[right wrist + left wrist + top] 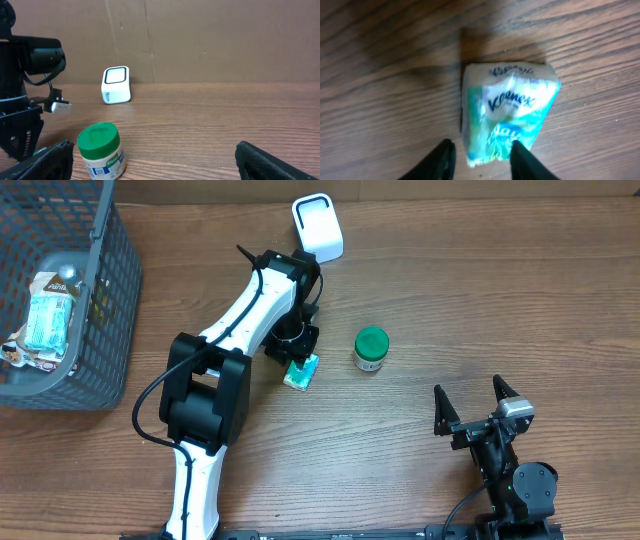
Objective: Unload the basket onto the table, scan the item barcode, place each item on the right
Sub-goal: 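Move the Kleenex pack under the scanner and set it down, then reposition the left gripper over the Kleenex pack to regrasp it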
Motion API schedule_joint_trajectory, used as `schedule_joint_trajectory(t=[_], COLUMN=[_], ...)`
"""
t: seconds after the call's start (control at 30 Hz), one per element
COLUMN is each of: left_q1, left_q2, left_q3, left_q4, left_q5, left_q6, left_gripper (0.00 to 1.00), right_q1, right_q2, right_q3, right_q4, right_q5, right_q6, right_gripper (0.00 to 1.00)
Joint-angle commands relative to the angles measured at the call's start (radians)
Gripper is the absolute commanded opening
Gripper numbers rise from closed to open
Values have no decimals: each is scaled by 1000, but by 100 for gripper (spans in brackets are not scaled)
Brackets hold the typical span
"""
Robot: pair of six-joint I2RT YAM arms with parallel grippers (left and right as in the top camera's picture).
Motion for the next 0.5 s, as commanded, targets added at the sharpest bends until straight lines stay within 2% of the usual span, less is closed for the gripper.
schedule_joint_trajectory(t=[0.0, 0.27, 0.47], left_q1=[10, -16, -55], left_q2=[-25, -24, -25], left_q3=[81, 102, 102], left_q4=[-24, -67, -87], left_q5=[-17, -18, -20], left_q6=[-32, -56, -87], left_gripper=[42, 36, 37], right_q1=[5, 5, 5], right_q2=[-9, -9, -9], right_q3=[-11, -11, -11], right_q4=[3, 3, 3], right_q5=[13, 13, 13], right_q6=[-1, -1, -1], right_gripper=[100, 100, 100])
